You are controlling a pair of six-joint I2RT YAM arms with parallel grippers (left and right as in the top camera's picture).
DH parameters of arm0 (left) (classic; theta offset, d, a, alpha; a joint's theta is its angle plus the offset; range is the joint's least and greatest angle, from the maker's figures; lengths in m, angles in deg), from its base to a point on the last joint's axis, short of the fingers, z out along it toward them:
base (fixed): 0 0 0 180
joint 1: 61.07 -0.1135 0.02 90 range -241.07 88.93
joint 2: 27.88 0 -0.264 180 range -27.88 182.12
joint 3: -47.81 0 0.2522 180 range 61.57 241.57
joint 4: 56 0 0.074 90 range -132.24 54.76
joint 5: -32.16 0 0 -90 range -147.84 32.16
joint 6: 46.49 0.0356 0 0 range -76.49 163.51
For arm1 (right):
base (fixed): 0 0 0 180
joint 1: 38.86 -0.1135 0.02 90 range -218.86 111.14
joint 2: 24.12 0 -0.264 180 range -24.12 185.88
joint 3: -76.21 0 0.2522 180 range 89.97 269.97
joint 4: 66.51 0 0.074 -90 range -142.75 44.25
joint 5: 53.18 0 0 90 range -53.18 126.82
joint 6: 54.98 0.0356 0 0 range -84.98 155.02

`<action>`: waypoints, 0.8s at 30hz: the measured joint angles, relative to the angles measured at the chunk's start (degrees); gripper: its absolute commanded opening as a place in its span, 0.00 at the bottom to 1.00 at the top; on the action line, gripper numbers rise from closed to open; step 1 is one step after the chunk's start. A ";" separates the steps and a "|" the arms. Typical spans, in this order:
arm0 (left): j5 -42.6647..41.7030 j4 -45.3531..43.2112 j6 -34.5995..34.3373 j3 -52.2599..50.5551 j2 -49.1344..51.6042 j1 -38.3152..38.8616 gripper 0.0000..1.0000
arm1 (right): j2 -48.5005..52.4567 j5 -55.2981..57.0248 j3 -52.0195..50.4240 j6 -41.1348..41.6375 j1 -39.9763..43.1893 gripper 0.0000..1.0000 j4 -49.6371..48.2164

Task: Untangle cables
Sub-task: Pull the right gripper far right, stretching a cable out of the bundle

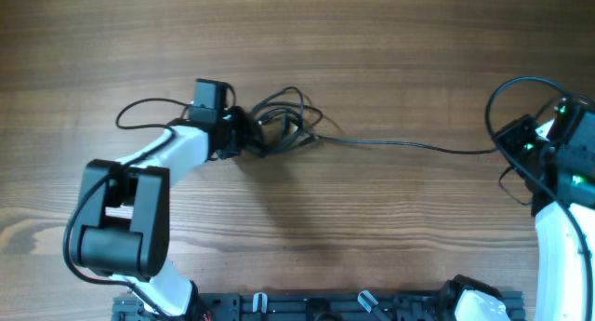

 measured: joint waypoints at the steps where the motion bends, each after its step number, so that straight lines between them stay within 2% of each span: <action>1: -0.76 0.11 0.02 0.00 0.00 -1.36 0.04 | 2.14 1.07 0.00 -0.02 0.33 0.04 -0.37; 8: -7.37 -1.38 2.49 -0.11 0.04 -6.21 0.04 | 17.44 5.20 0.00 -1.75 0.37 0.04 -5.99; 14: -13.31 0.11 5.42 -0.13 0.13 -17.49 0.04 | 29.53 8.74 0.00 -3.65 2.51 0.04 -9.46; 17: -15.65 1.68 6.54 -0.13 0.15 -25.24 0.04 | 32.81 9.57 0.00 -4.52 2.99 0.04 -10.82; 21: -17.11 2.99 6.95 -0.22 0.15 -28.33 0.04 | 33.05 9.29 0.31 -4.79 2.99 0.05 -12.68; 22: -17.31 2.99 6.99 -0.26 0.15 -28.20 0.04 | 33.07 8.96 0.90 -4.94 2.99 0.11 -12.22; 23: -17.33 2.97 6.99 -0.26 0.15 -28.09 0.04 | 33.14 8.44 2.36 -4.90 2.99 0.25 -10.45; 24: -17.55 2.73 7.15 -0.33 0.15 -27.41 0.04 | 33.27 8.04 4.55 -5.22 2.99 0.51 -8.28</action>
